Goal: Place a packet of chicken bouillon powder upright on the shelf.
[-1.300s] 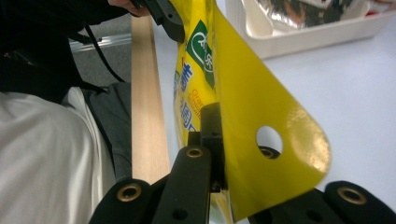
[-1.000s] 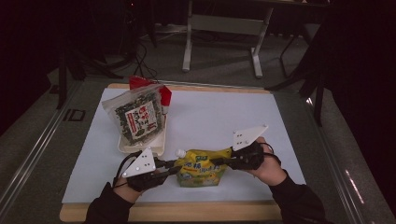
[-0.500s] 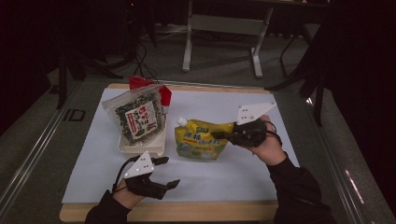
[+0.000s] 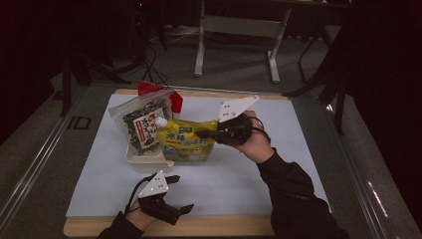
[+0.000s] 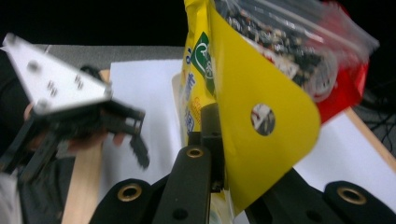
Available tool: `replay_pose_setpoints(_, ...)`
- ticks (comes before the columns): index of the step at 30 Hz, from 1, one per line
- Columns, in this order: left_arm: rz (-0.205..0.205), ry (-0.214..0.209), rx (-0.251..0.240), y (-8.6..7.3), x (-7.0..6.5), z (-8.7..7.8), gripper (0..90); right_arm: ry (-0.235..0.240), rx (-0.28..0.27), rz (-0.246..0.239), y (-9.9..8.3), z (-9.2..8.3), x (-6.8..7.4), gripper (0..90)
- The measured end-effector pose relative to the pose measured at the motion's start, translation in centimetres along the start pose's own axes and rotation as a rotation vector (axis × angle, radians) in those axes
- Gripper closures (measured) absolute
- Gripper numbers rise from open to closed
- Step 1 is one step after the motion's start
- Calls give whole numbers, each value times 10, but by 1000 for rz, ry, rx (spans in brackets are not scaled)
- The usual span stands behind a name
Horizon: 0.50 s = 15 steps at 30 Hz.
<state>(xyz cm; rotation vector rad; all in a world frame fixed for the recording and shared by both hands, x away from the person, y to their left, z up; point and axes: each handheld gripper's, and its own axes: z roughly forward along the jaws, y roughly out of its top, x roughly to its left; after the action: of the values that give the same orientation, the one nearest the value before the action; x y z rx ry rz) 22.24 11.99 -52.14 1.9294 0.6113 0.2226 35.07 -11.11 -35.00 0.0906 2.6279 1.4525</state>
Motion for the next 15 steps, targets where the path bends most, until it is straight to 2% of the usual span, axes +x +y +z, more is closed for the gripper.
replay_pose_setpoints(5, 6, 5, -2, -4, -2, 1, 11, 30, -32, -7, 13, 18, -3, 900)
replay_pose_setpoints(6, 3, -6, 6, -4, -3, 2, 12, 32, -39, -9, 15, 21, -3, 900)
replay_pose_setpoints(8, 16, 2, 17, -6, -5, 3, 11, 44, -45, -17, 20, 29, -4, 900)
replay_pose_setpoints(15, 15, 2, 10, -7, -6, 4, 11, 73, -78, -4, 31, 58, -8, 900)
